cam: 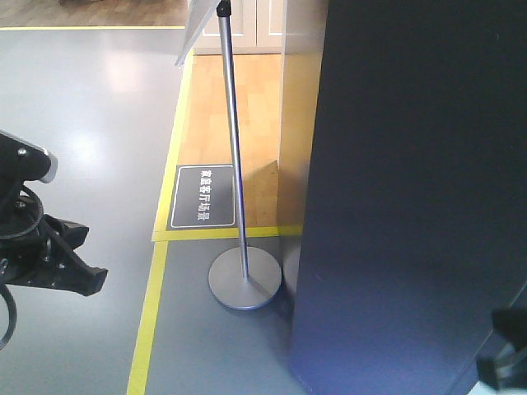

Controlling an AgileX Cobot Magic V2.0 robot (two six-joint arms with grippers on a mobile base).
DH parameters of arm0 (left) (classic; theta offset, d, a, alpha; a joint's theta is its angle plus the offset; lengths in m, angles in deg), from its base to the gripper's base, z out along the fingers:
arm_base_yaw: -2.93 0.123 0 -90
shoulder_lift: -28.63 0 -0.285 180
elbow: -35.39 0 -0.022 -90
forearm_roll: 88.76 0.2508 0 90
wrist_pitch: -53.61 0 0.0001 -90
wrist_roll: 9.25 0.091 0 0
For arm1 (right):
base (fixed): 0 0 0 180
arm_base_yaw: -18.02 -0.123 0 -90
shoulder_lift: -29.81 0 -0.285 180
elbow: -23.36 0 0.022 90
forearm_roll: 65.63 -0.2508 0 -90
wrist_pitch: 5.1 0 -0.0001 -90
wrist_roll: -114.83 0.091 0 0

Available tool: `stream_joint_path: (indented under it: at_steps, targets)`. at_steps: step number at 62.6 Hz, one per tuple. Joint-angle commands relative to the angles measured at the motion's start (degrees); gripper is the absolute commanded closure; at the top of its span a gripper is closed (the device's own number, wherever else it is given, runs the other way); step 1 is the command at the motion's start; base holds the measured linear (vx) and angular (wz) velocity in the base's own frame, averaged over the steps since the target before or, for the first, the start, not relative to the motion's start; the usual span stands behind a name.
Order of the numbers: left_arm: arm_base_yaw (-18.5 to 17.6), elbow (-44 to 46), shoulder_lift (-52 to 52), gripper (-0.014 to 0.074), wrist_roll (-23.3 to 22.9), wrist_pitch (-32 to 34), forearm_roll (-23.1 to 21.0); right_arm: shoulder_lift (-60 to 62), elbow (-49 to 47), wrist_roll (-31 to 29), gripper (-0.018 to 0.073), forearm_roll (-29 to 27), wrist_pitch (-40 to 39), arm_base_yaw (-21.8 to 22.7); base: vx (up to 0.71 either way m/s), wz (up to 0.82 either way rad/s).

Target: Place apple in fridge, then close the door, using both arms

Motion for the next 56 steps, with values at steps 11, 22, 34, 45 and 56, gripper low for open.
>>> stream_joint_path:
  at_steps: [11,22,34,45,56]
  targets:
    - [0.1,1.4,-1.1,0.0603,-0.6,2.8,0.4,-11.8,-8.1,12.2,0.0566,17.6,-5.2,0.3,0.00,0.00]
    - [0.1,1.4,-1.1,0.0603,-0.6,2.9,0.4,-16.8,-11.4,21.0,0.0564,30.1,-6.1,0.3,0.00,0.00]
    - [0.1,1.4,-1.1,0.0603,-0.6,2.9,0.4,-20.3,-15.0,27.2,0.0563,39.3,-5.6,0.6,0.00,0.00]
    - [0.1,1.4,-1.1,0.0603,-0.6,2.9,0.4,-22.4,-17.7,28.4,0.0563,40.3,-10.0,8.2,0.00,0.00]
    - [0.1,1.4,-1.1,0.0603,-0.6,2.9,0.4,-23.1,-18.1,28.4,0.0563,39.2,-19.6,17.5,0.00,0.00]
